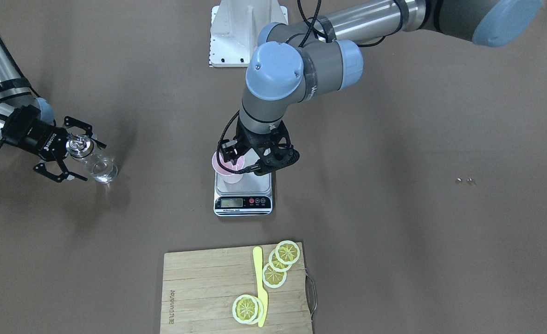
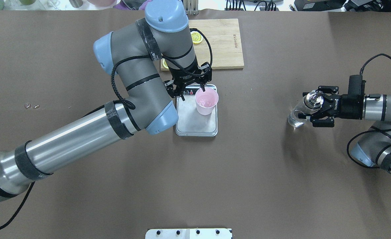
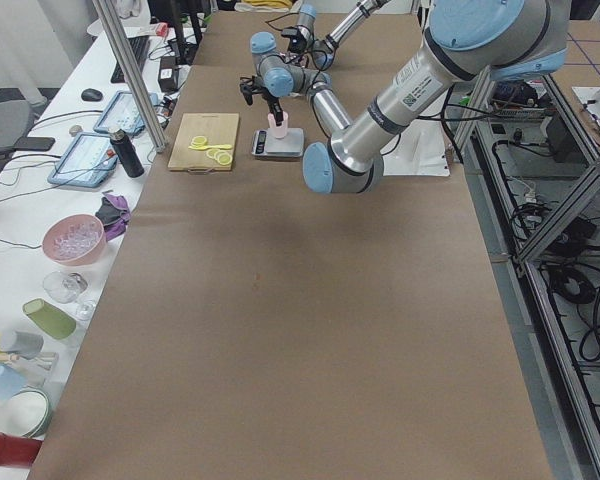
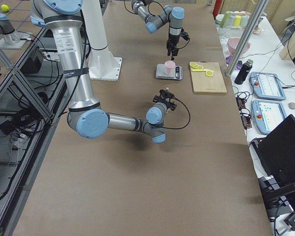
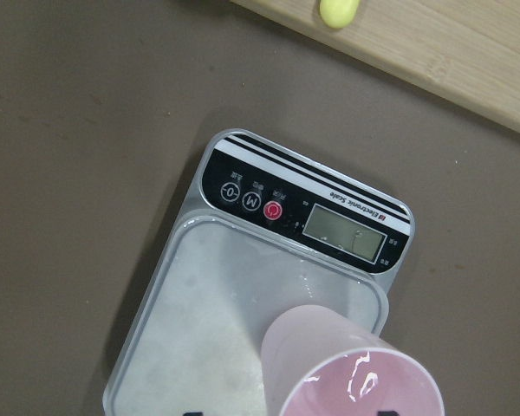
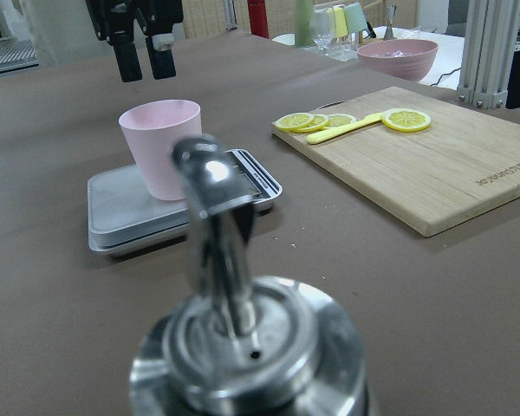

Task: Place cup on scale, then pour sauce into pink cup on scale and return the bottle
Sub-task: 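Set the cup on the scale while the right gripper closes on the bottle, then withdraw the left arm away from the scale while the right gripper lifts the glass bottle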

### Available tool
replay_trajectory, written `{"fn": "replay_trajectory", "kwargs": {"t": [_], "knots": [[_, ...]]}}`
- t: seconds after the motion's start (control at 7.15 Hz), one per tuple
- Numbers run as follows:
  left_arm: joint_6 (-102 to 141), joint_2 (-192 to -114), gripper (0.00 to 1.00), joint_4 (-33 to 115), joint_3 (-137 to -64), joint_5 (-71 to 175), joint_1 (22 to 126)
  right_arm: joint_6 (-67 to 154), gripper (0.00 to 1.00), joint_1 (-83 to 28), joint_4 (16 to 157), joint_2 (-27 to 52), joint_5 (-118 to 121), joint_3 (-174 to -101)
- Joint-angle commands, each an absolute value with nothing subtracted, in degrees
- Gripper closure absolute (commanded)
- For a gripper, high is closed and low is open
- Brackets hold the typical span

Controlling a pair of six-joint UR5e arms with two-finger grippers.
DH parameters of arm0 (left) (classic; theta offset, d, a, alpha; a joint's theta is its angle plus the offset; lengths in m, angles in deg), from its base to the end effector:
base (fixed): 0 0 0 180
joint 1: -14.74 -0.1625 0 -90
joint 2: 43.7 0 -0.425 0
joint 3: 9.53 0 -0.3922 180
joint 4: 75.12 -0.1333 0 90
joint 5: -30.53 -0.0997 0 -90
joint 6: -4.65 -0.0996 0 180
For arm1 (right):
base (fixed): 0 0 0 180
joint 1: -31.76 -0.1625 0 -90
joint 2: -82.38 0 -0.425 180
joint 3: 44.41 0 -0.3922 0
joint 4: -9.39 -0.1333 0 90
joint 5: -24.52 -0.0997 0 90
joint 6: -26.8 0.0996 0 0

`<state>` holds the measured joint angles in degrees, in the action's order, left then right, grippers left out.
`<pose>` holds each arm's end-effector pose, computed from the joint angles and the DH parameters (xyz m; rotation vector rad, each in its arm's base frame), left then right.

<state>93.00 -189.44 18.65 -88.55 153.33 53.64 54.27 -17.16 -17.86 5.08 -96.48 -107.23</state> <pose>0.5405 -0.5381 0.1063 -0.2196 0.9614 -0.3547 -0.2893 -0.4567 0.5591 1.2387 -1.3175 -0.6533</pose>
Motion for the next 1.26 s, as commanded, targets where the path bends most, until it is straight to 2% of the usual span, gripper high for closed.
{"fn": "replay_trajectory", "kwargs": {"t": [0.0,0.14,0.56,0.7,0.84,1.12], "knots": [[91.9,-185.7,0.26,18.5,-92.4,155.4,55.4,54.4,0.14,-17.1,-17.9,5.0,-96.5,-107.0],[91.9,-185.6,0.25,18.5,-92.5,156.0,56.6,54.5,0.20,-17.1,-17.9,4.9,-96.5,-107.0],[87.2,-177.6,0.24,17.7,-99.6,156.1,58.6,54.3,0.50,-17.2,-17.9,4.3,-96.5,-107.2],[85.3,-175.6,0.23,17.6,-100.7,156.4,59.7,54.5,0.57,-17.2,-17.9,4.2,-96.4,-107.3],[81.7,-174.3,0.21,16.6,-101.1,159.7,61.8,54.7,0.68,-17.2,-17.9,4.2,-96.4,-107.4],[73.7,-170.7,0.16,16.0,-102.8,161.1,64.5,54.7,0.74,-18.6,-16.7,4.9,-96.9,-109.1]]}}
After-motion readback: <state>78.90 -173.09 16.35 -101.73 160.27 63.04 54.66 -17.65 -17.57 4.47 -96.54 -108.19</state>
